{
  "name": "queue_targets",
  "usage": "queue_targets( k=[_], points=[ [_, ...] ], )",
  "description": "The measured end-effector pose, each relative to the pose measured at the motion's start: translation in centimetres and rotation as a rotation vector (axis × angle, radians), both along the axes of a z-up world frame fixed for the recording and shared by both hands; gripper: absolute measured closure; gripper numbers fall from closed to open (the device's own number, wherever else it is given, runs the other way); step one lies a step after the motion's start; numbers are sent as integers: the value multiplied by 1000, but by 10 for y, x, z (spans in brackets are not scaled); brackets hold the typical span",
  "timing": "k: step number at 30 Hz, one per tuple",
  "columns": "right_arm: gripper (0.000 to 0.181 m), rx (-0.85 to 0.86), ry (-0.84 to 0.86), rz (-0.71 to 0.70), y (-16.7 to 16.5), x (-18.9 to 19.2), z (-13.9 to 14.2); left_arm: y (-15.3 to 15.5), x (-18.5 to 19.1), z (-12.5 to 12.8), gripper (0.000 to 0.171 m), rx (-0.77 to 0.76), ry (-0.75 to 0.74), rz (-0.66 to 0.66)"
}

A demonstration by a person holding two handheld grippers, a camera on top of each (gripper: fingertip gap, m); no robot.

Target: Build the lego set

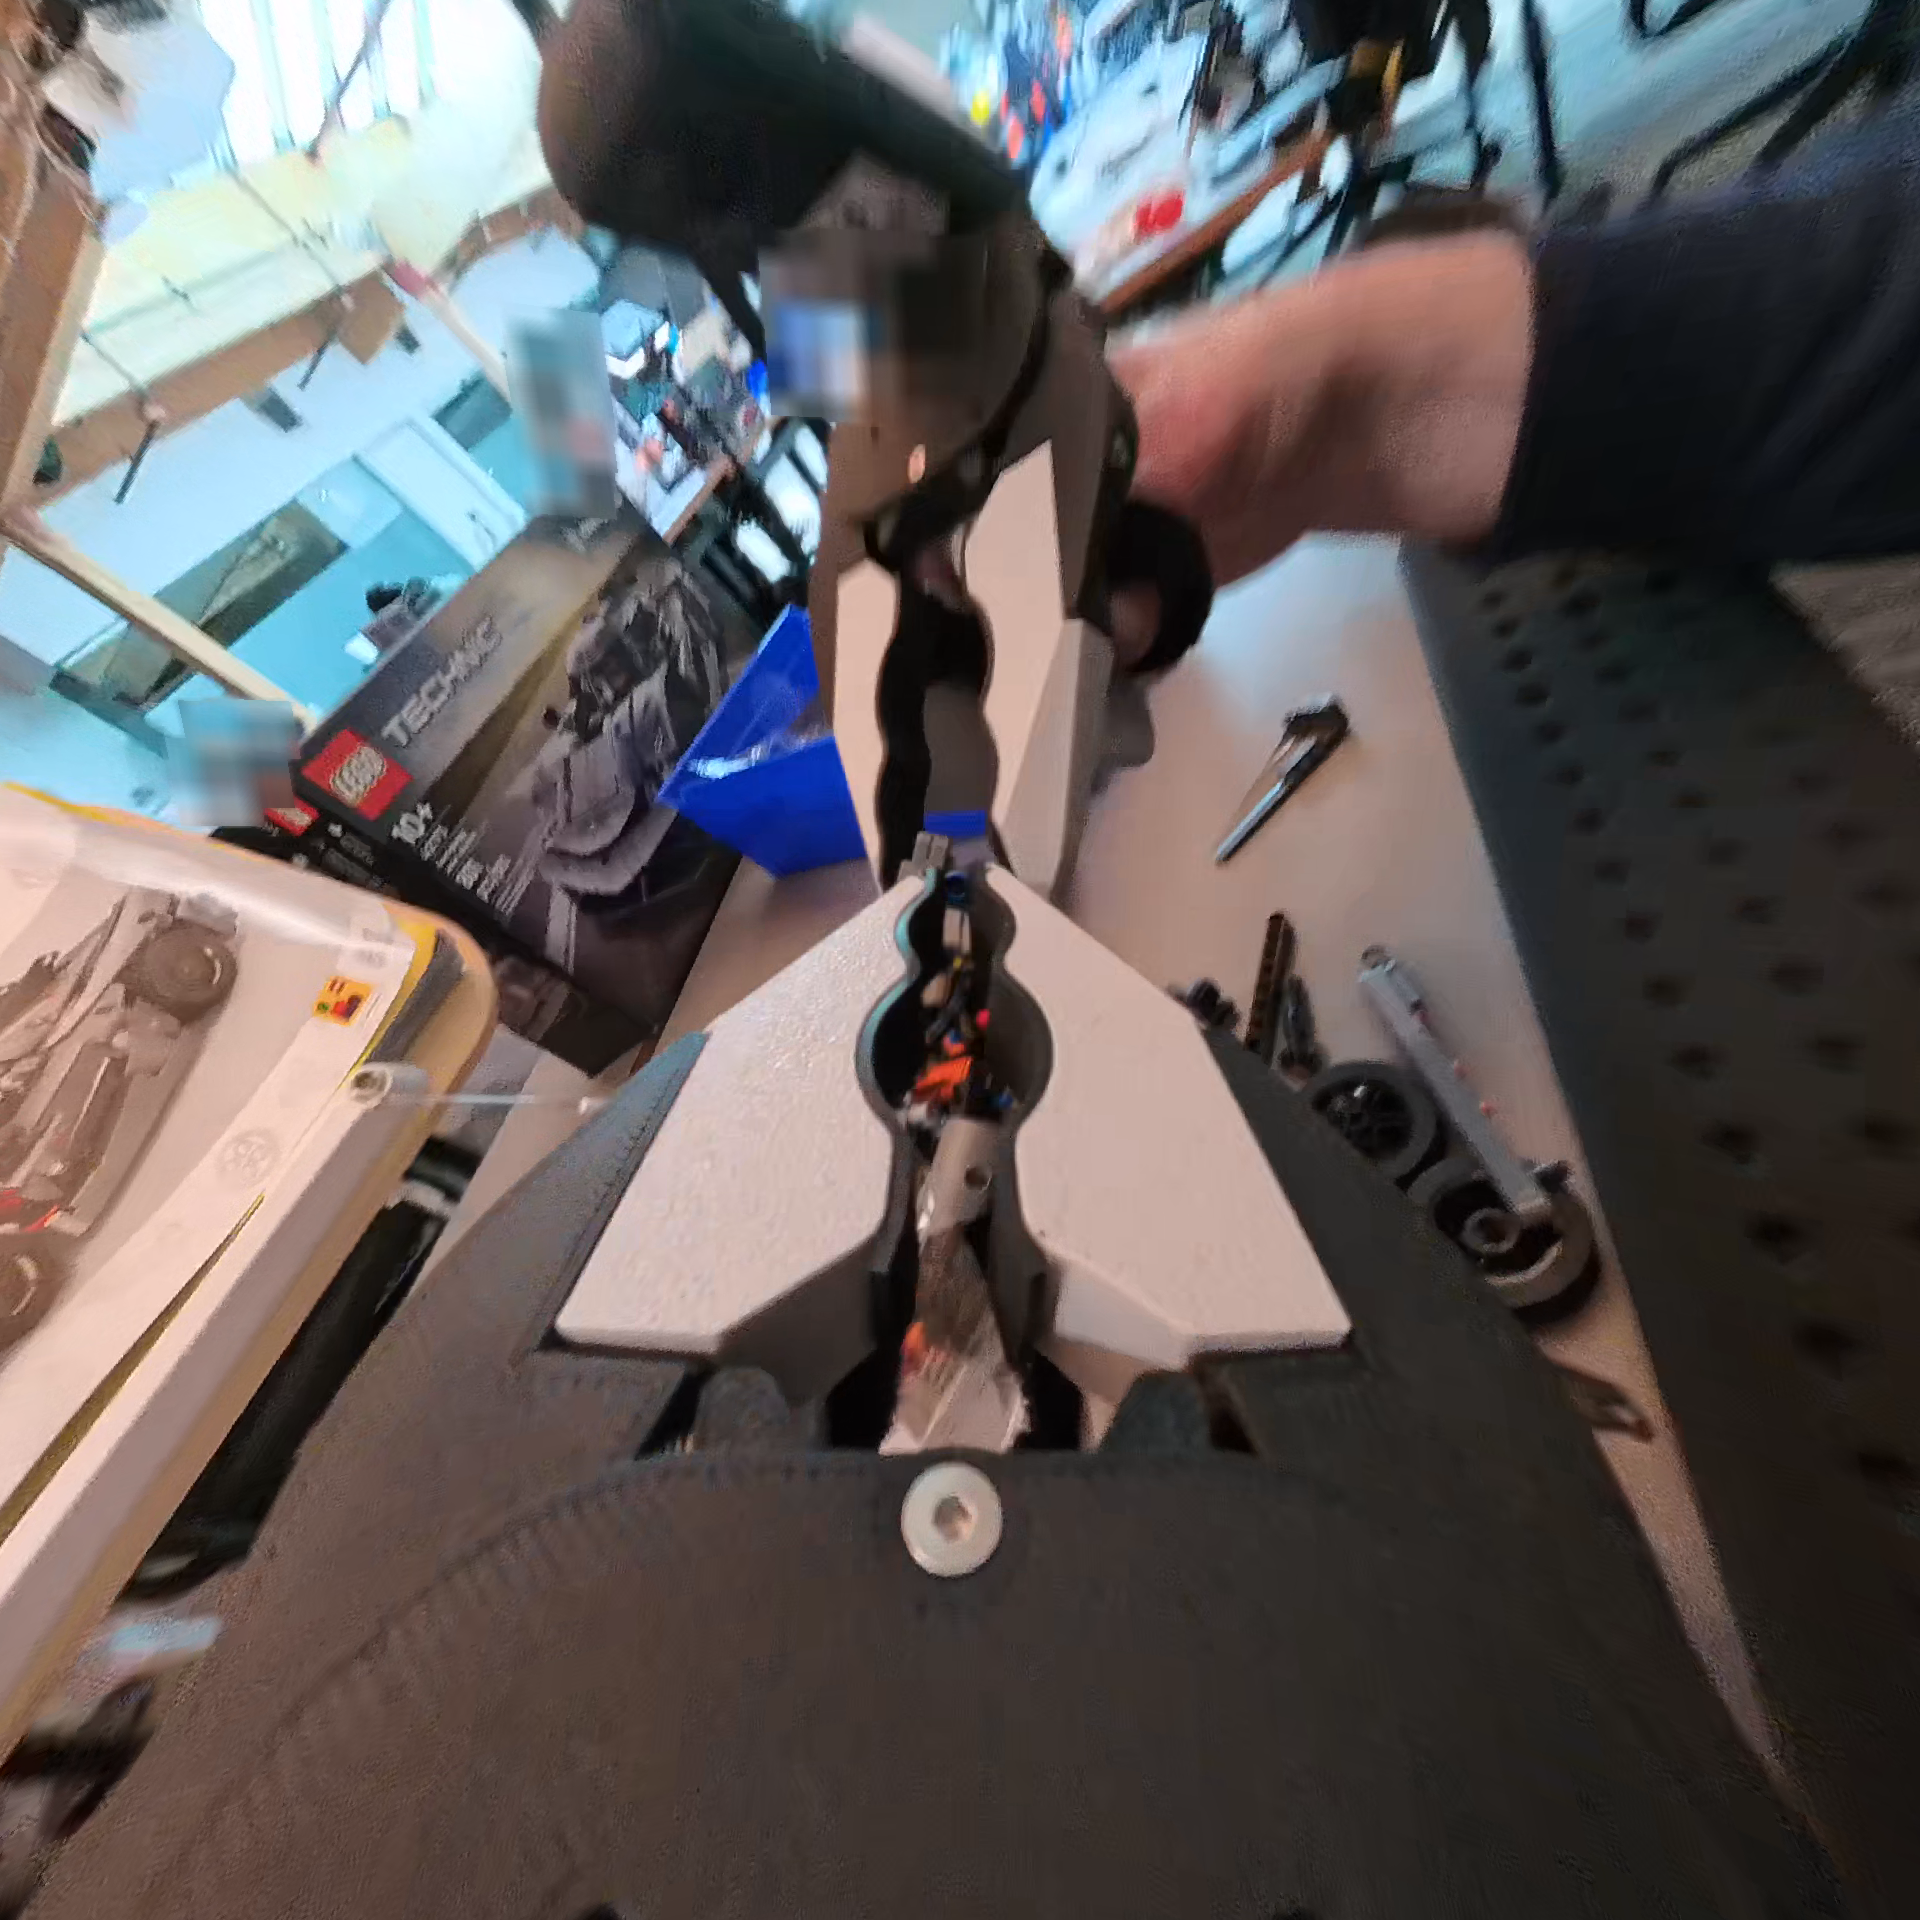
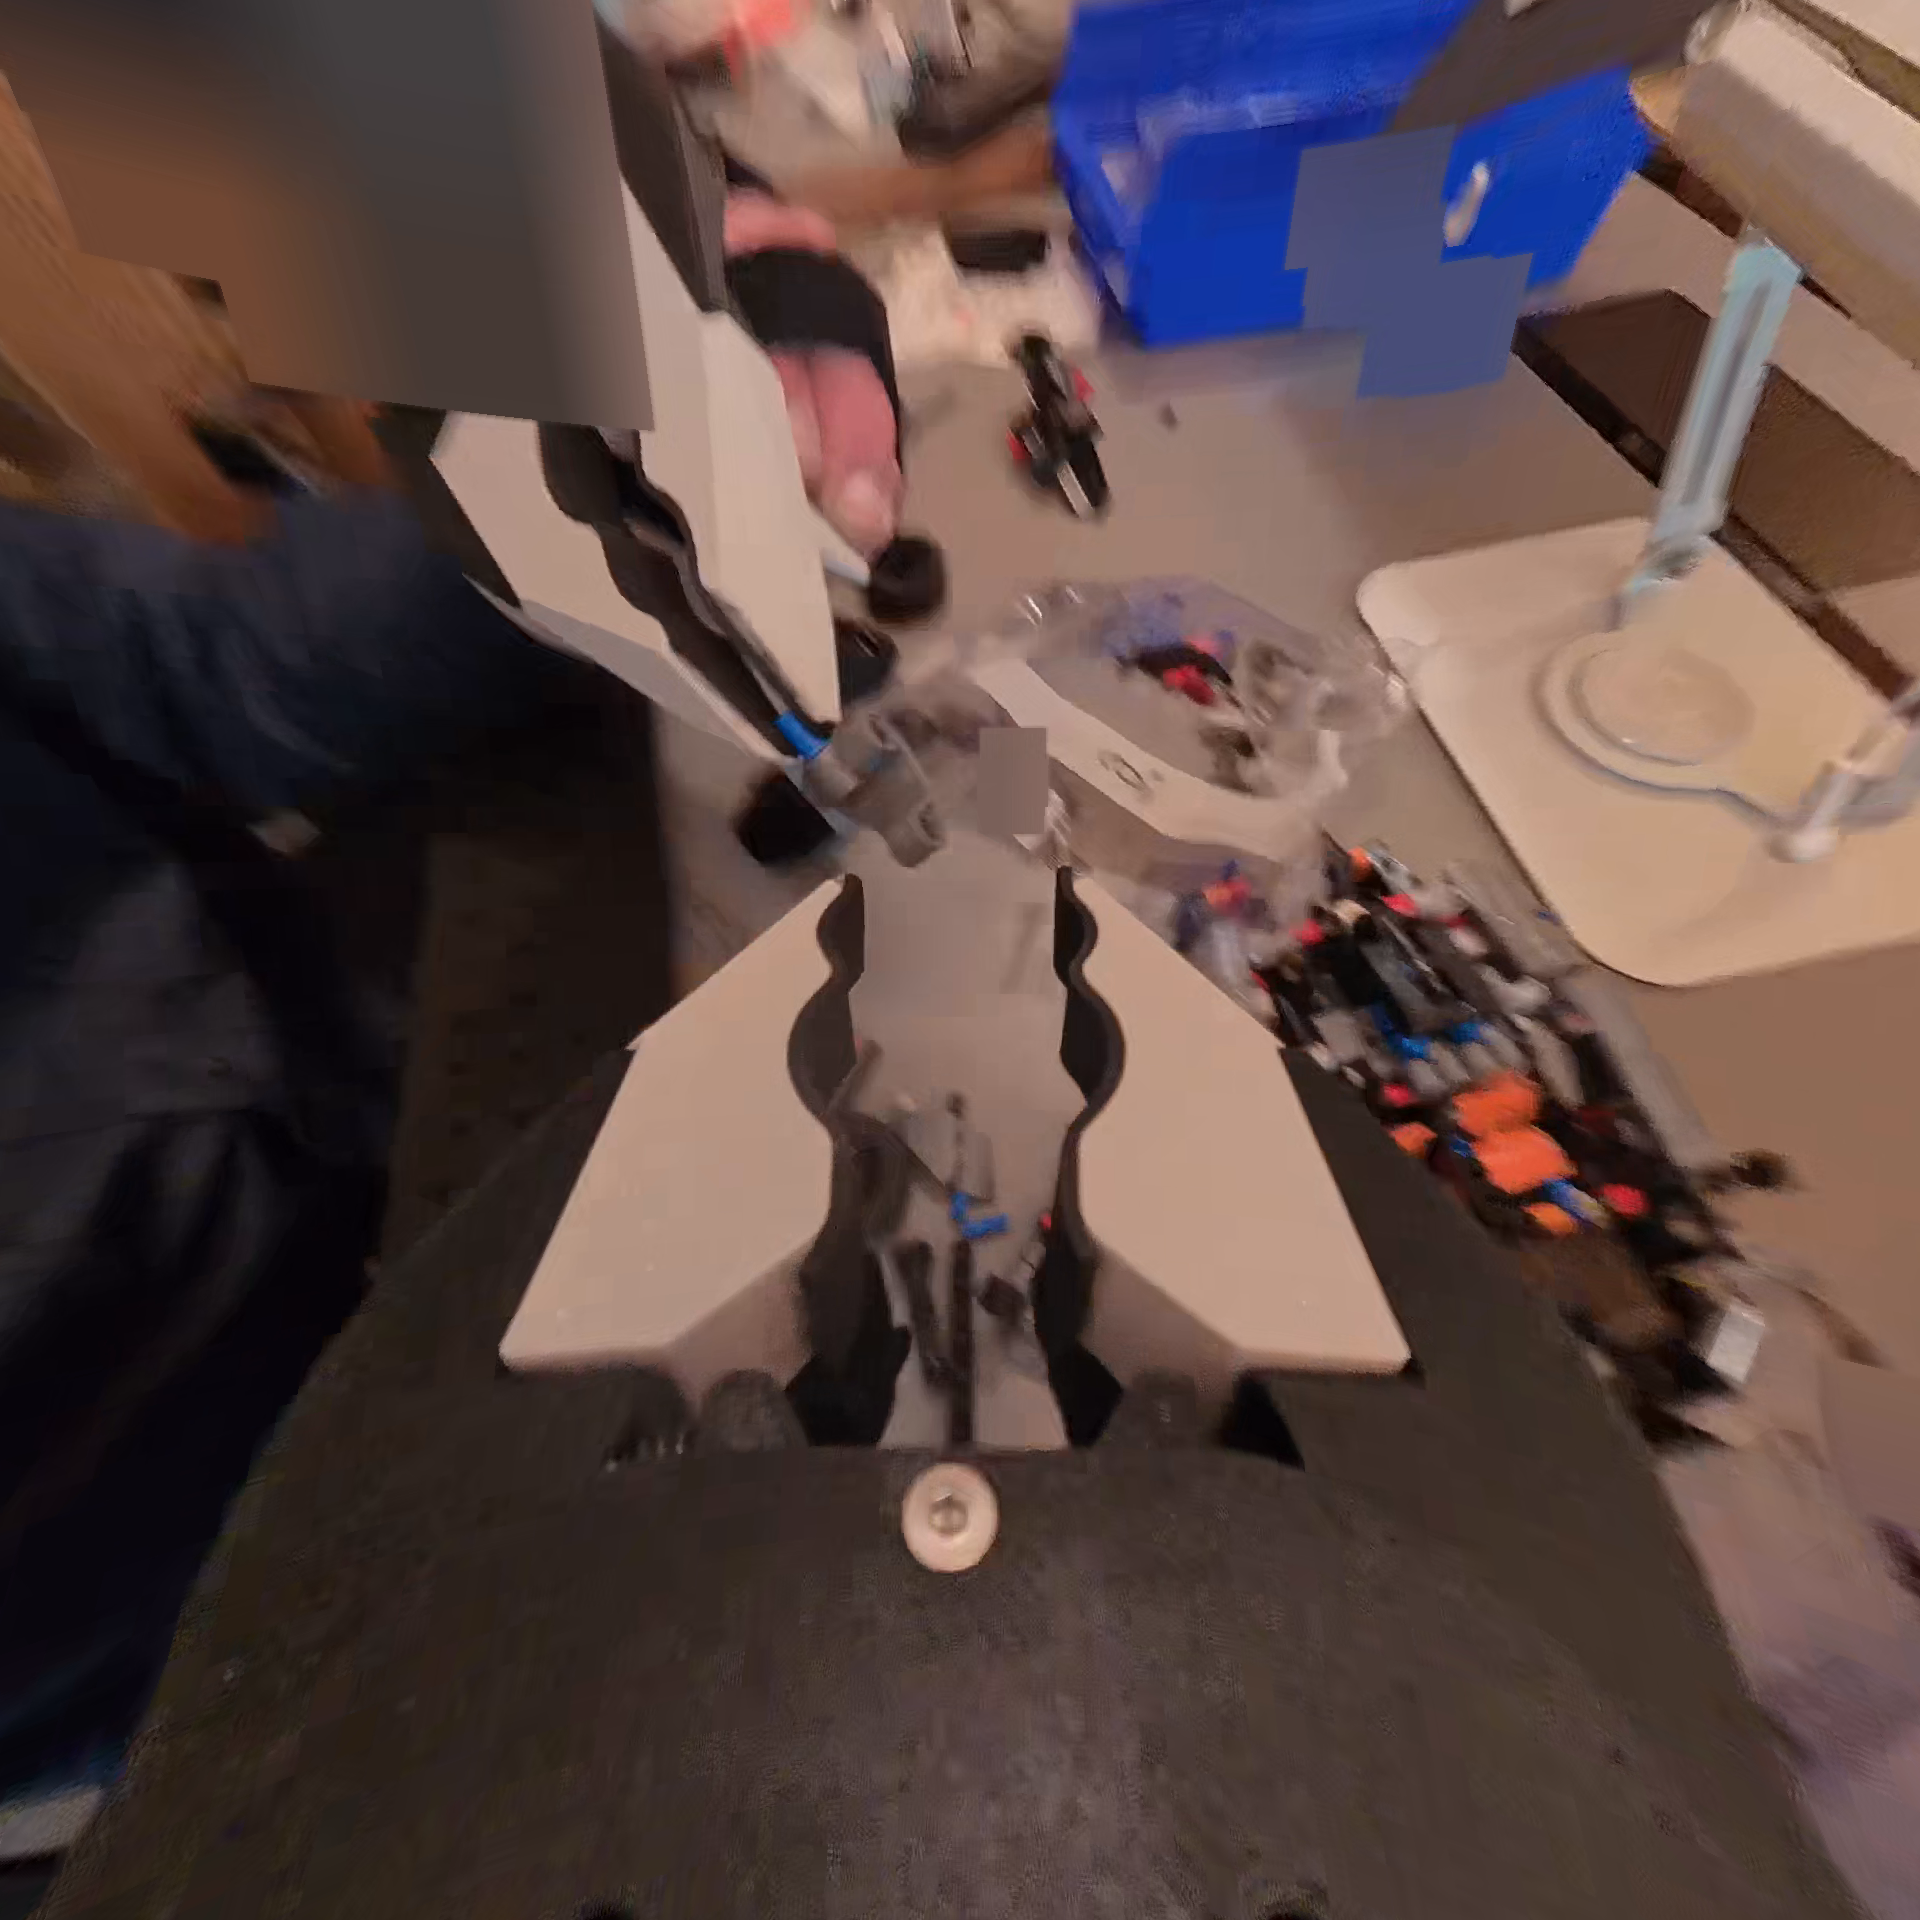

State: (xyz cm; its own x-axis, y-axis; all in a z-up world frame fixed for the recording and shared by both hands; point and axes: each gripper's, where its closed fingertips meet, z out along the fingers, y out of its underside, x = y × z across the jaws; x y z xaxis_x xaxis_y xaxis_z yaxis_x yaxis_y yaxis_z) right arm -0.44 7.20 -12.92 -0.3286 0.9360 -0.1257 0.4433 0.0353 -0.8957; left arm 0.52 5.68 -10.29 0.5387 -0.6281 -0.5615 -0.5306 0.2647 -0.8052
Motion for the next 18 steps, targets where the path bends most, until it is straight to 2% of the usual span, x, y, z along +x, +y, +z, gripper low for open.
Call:
queue_targets(
  k=[3,7,11,18],
  points=[
    [154,-285,151,149,-24,5,28,-10,3,18,171,25,-105,-68],
    [157,-426,272,240,-38,10,53,-18,5,29,170,40,-181,-124],
    [167,-510,316,245,-37,8,60,-22,7,34,170,57,-190,-139],
    [173,-417,326,153,-33,5,59,-19,5,31,169,76,-142,-91]
  ],
)
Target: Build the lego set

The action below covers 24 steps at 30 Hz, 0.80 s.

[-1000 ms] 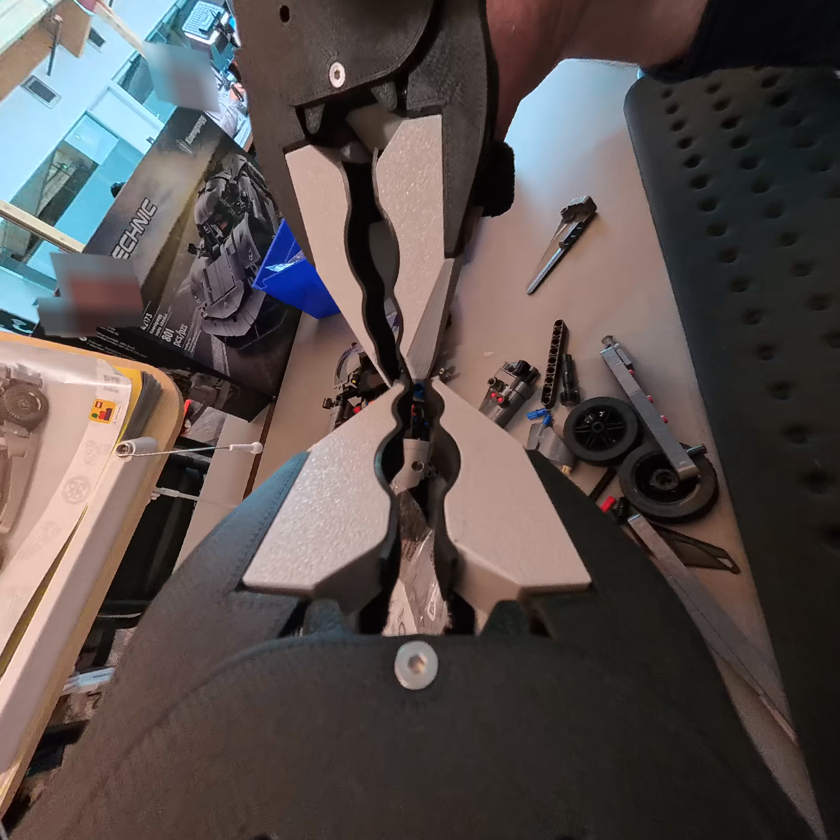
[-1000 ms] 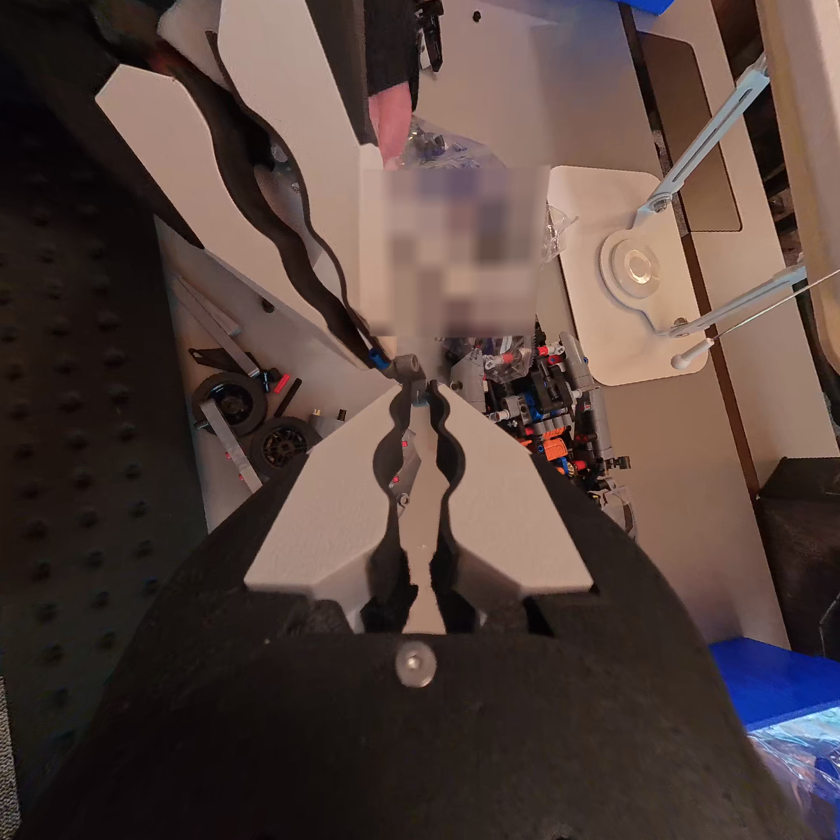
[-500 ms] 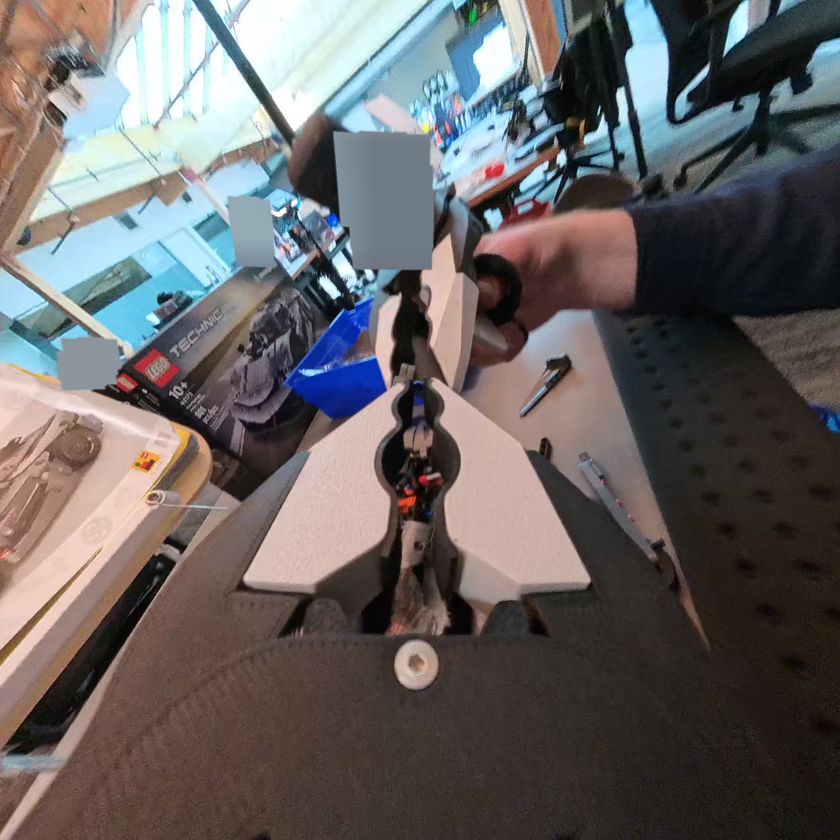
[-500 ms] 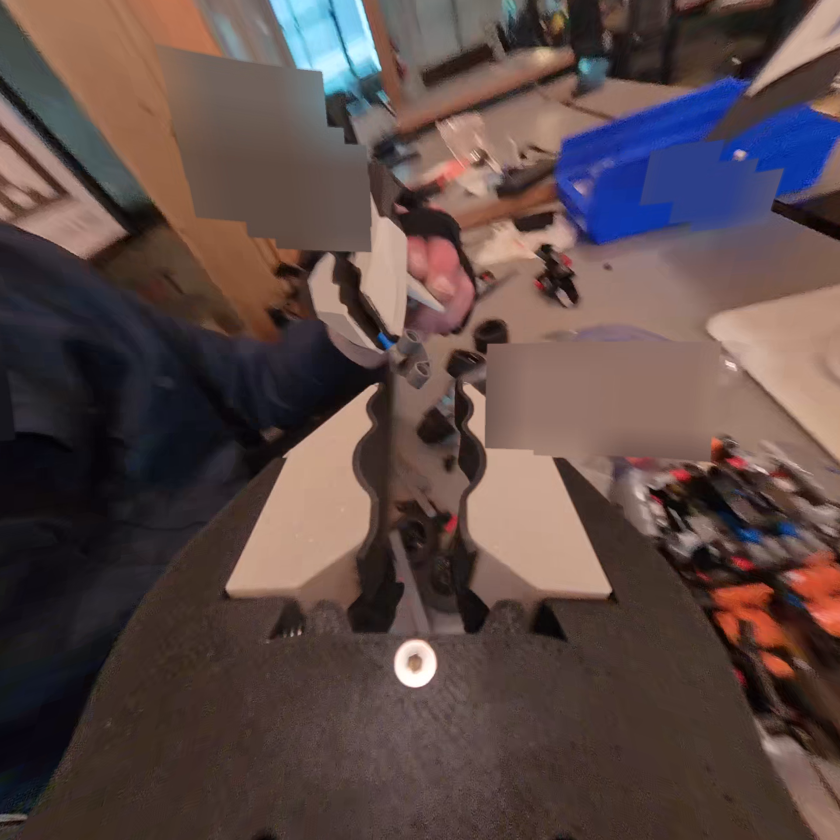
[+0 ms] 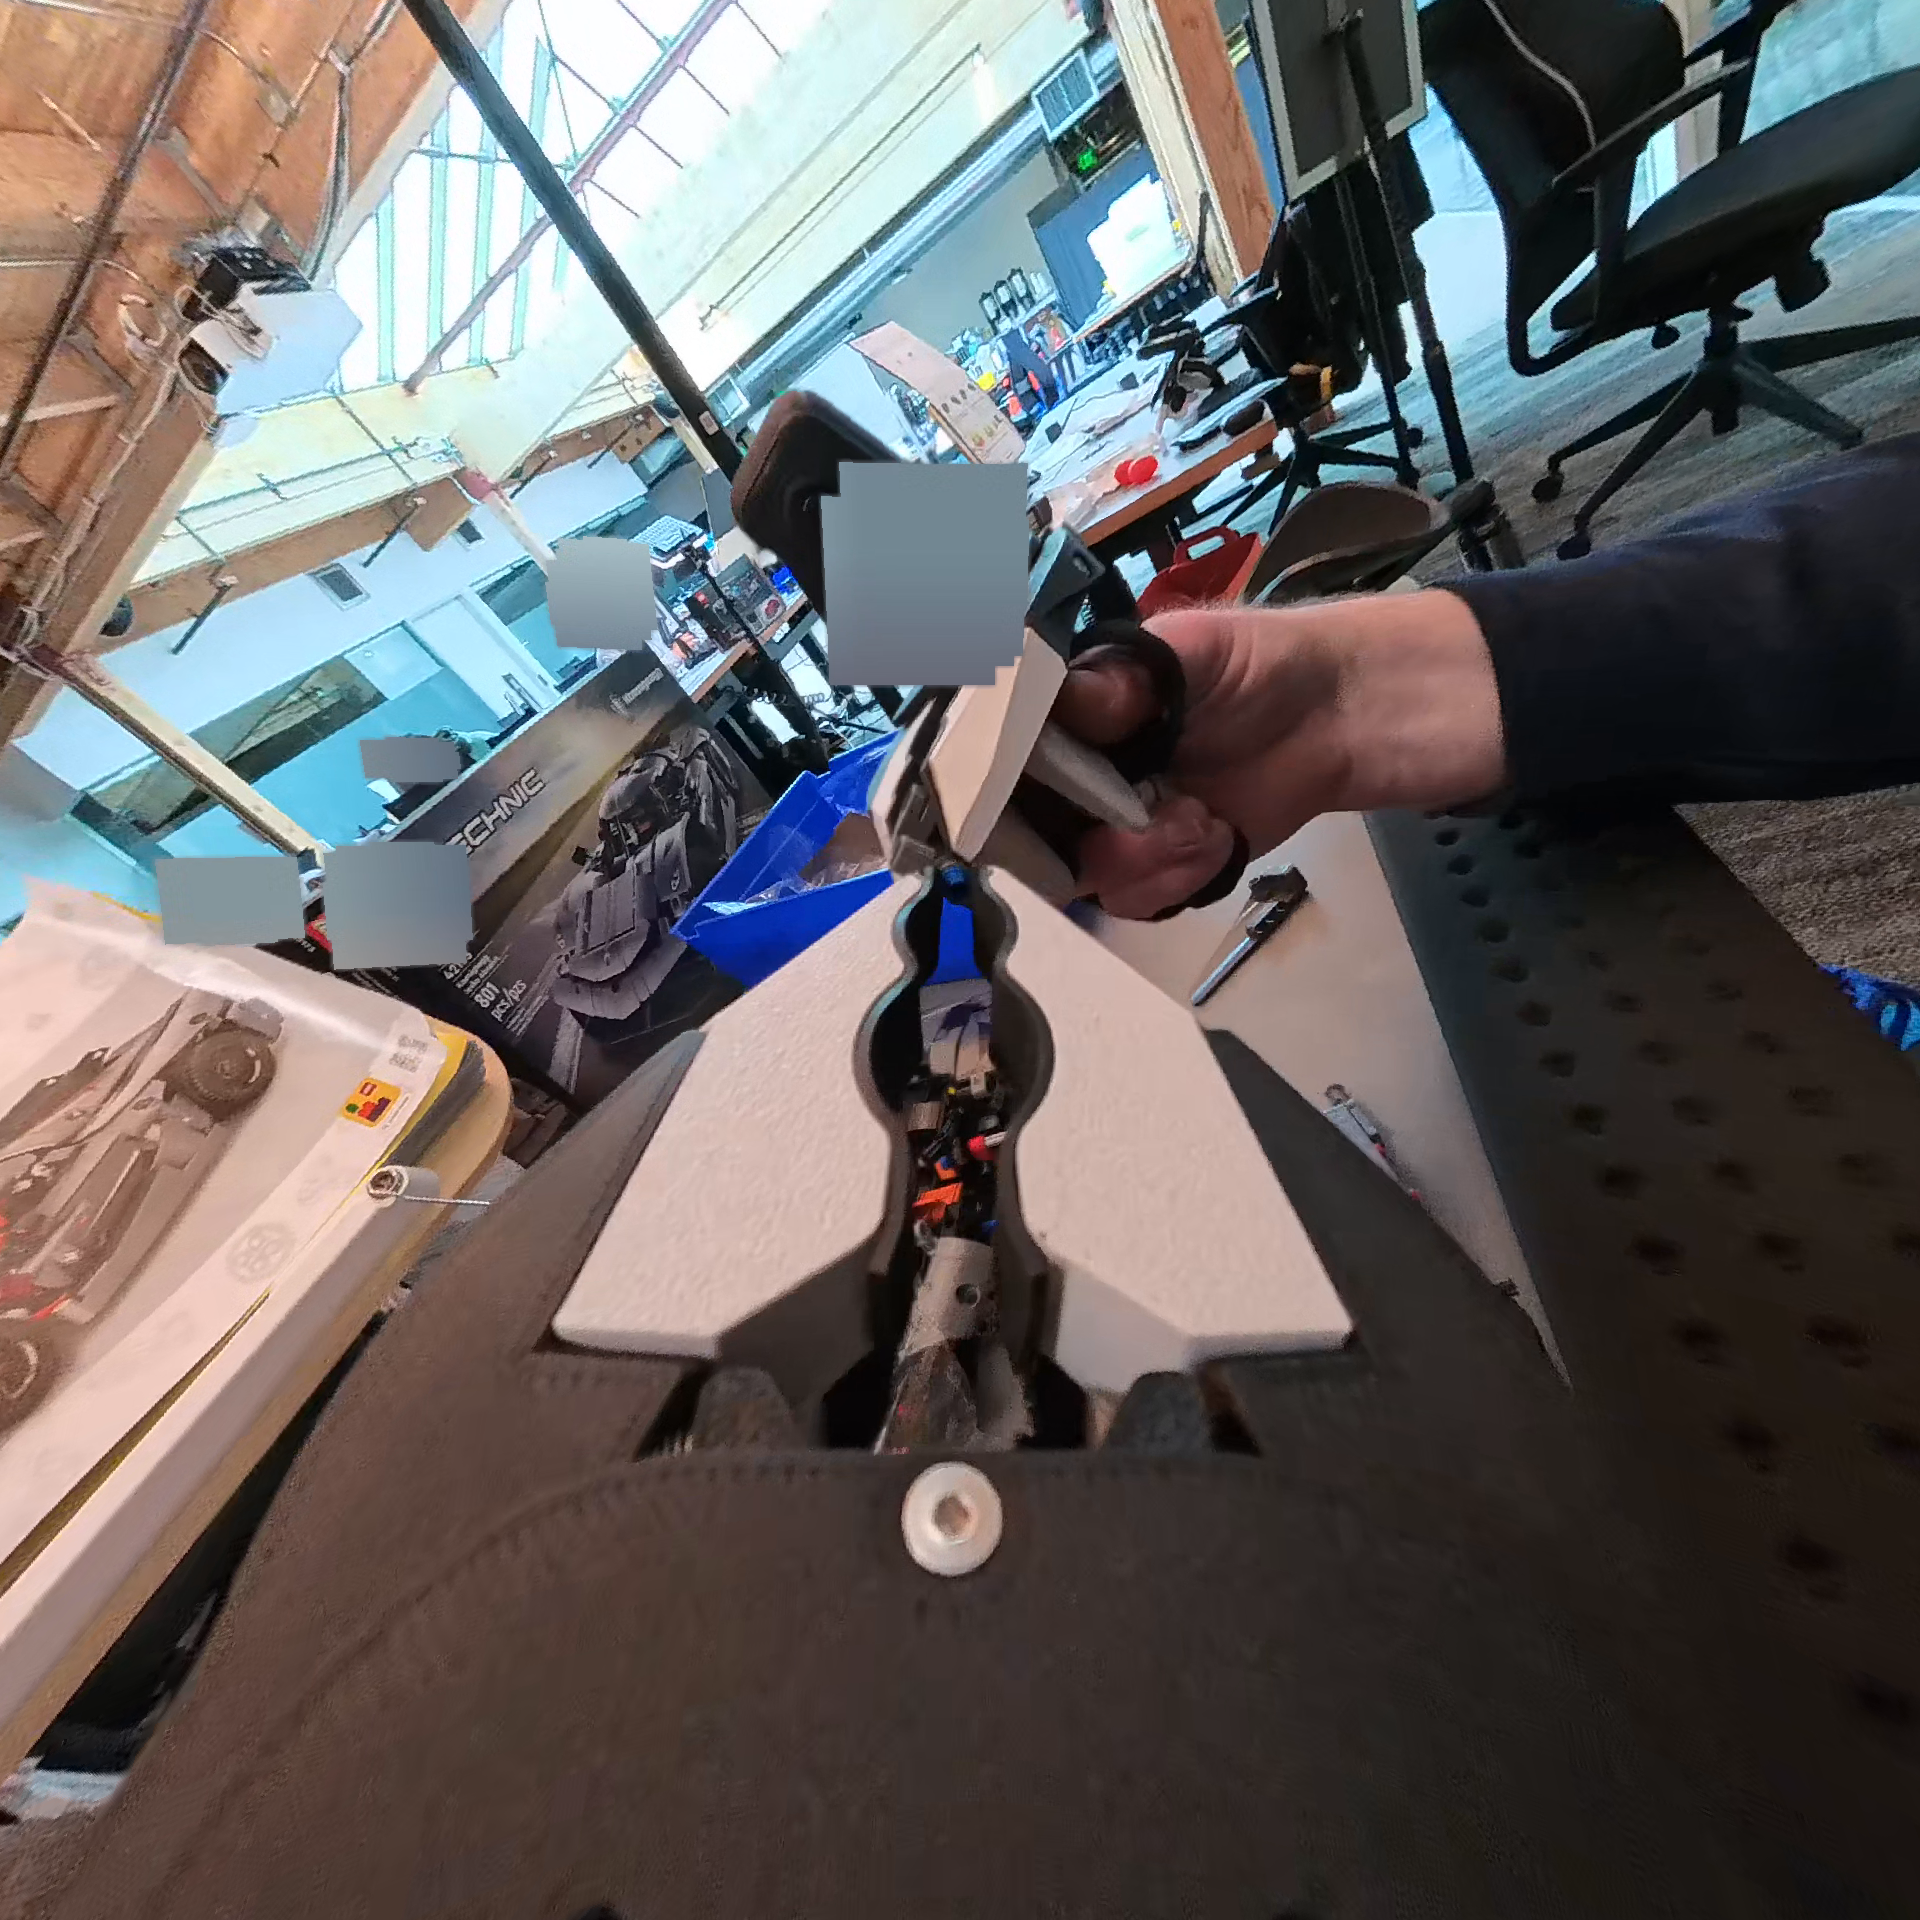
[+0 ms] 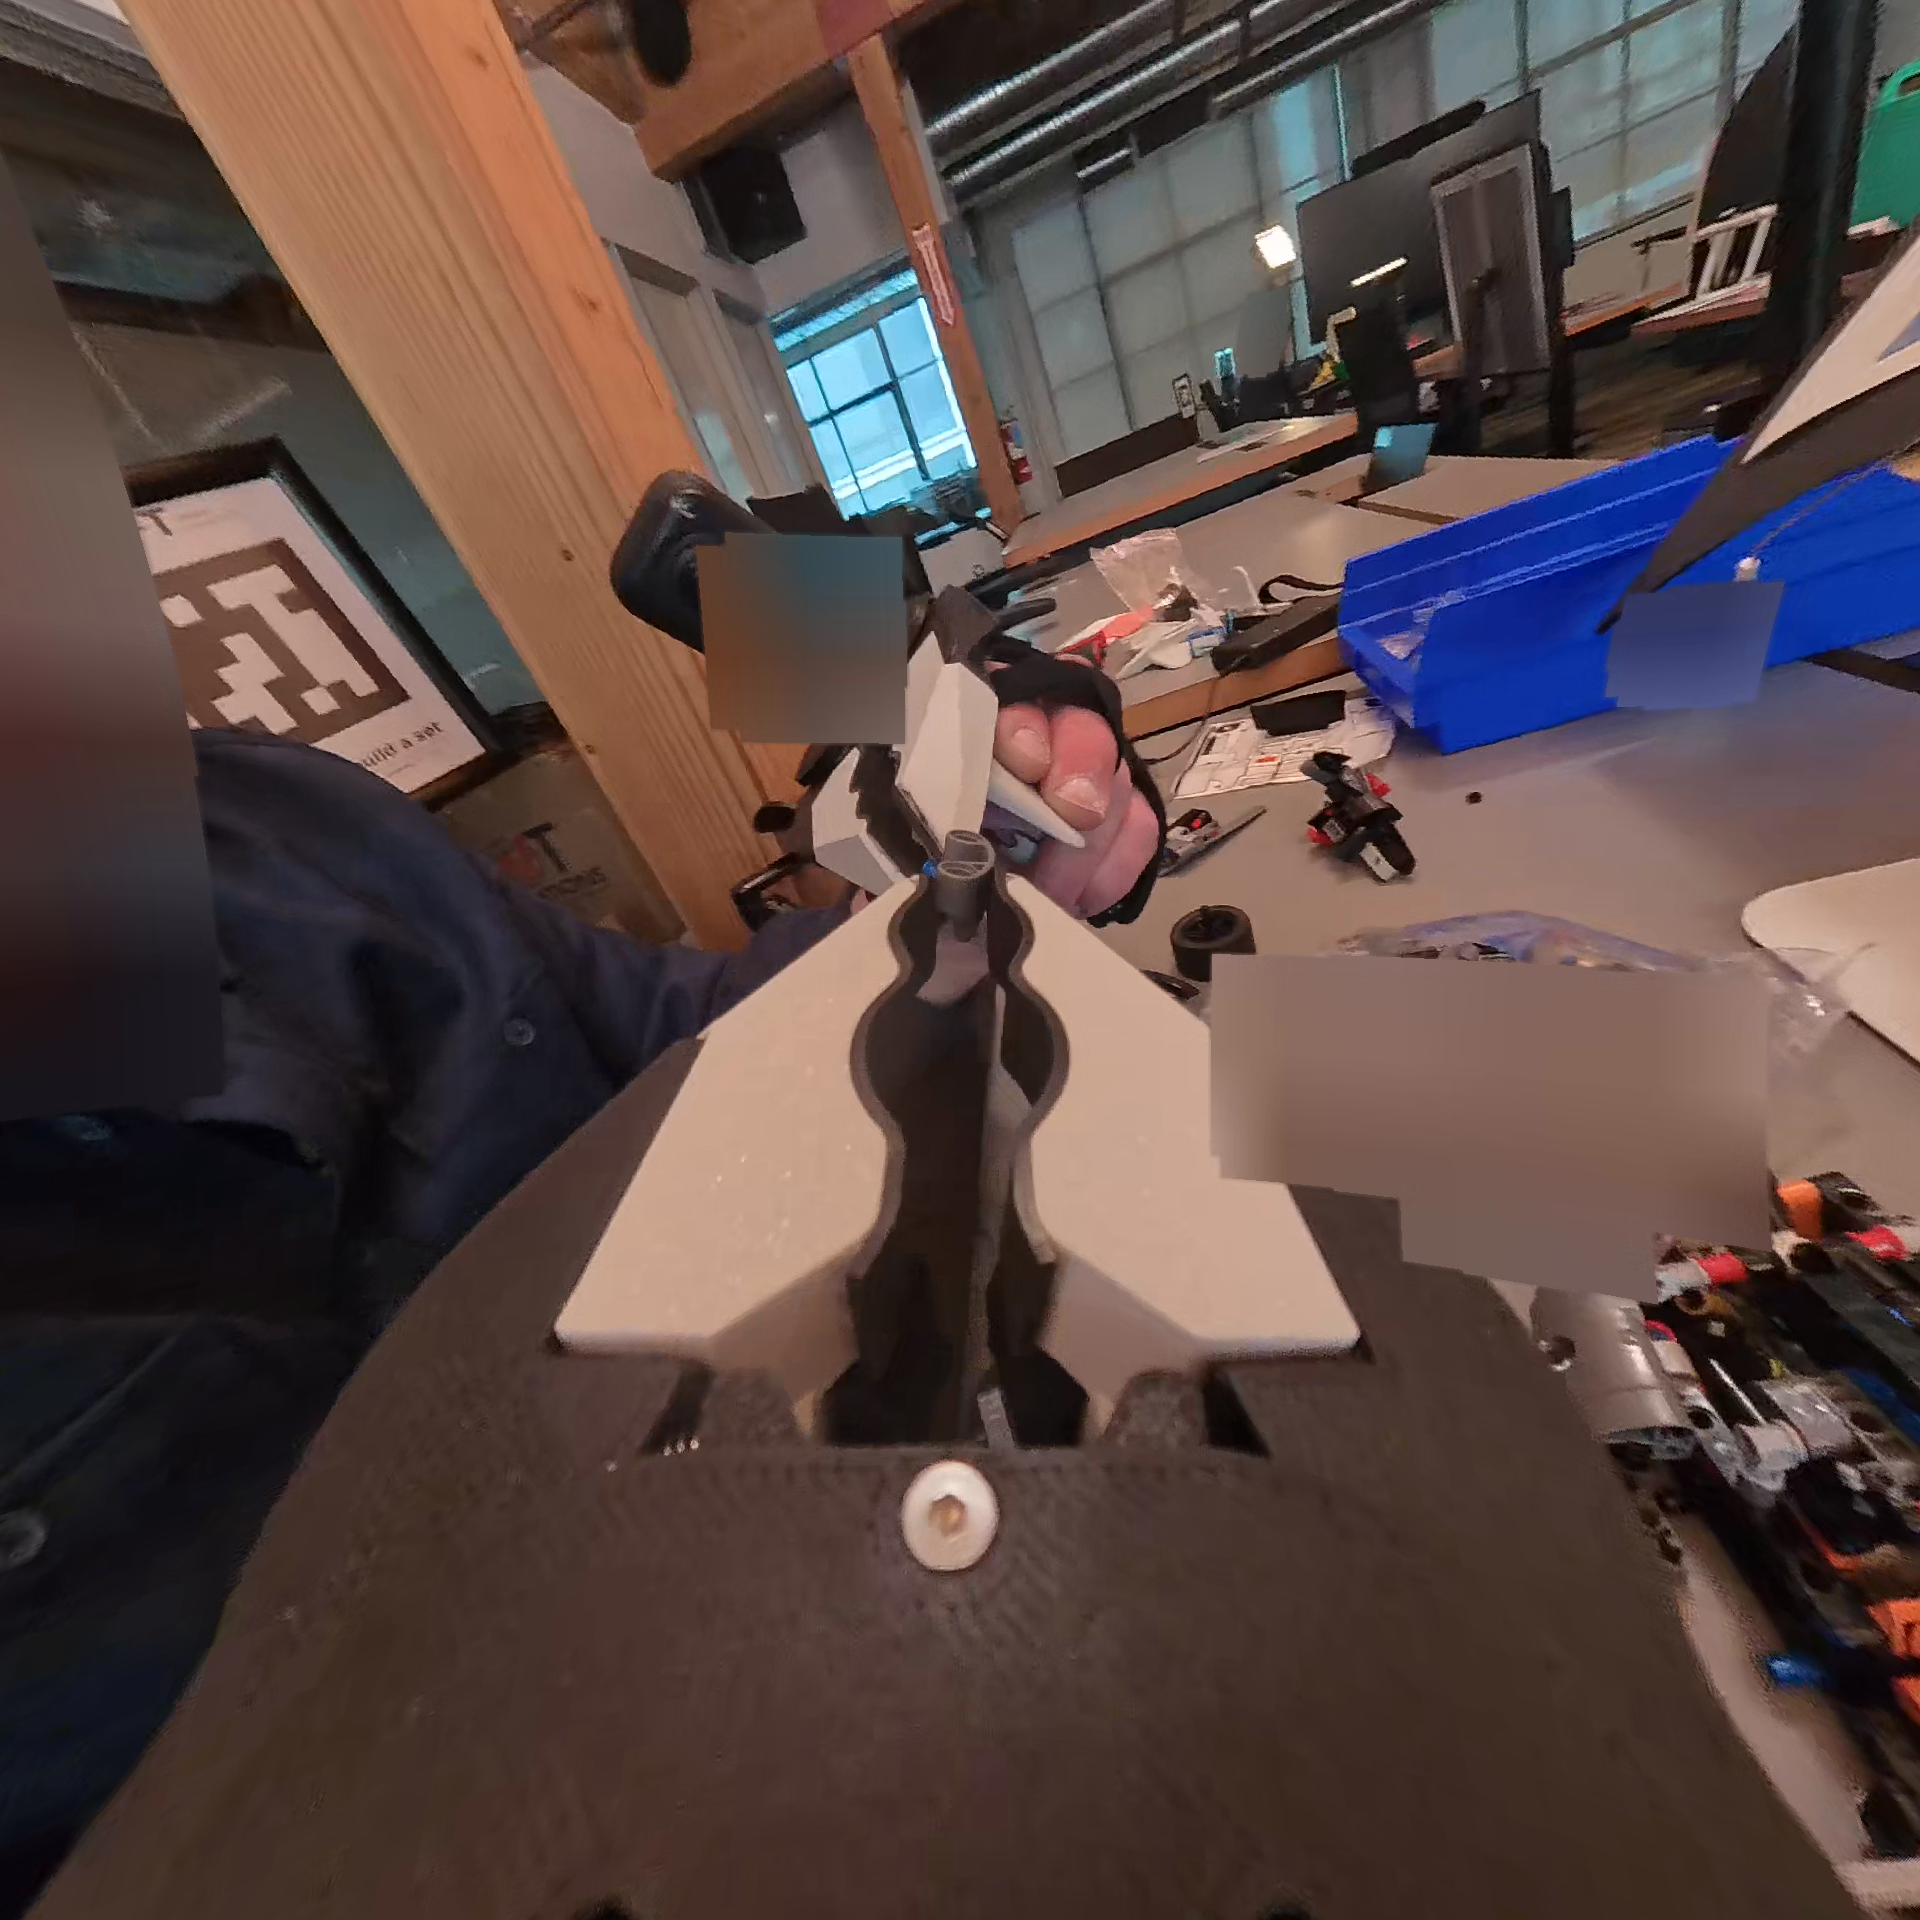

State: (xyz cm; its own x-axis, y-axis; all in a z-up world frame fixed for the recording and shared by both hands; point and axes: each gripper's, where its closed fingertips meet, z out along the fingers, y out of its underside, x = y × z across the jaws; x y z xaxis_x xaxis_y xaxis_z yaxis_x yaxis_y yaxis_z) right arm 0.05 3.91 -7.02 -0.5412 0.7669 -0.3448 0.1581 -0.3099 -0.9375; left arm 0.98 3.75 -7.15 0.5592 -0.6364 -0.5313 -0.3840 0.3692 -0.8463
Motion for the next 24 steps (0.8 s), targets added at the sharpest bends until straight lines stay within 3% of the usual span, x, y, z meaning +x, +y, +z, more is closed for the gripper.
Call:
queue_targets(
  k=[9,21,23,24],
  points=[
    [175,43,14,-39,-3,1,0,-2,-3,0,171,8,60,79],
    [178,194,37,-70,-7,26,-8,-16,8,-1,171,-100,-17,-60],
    [181,80,125,-180,35,64,12,-25,-28,30,171,-81,-223,-71],
    [181,116,83,-211,43,75,4,-28,-58,45,171,-59,-321,-47]
  ],
)
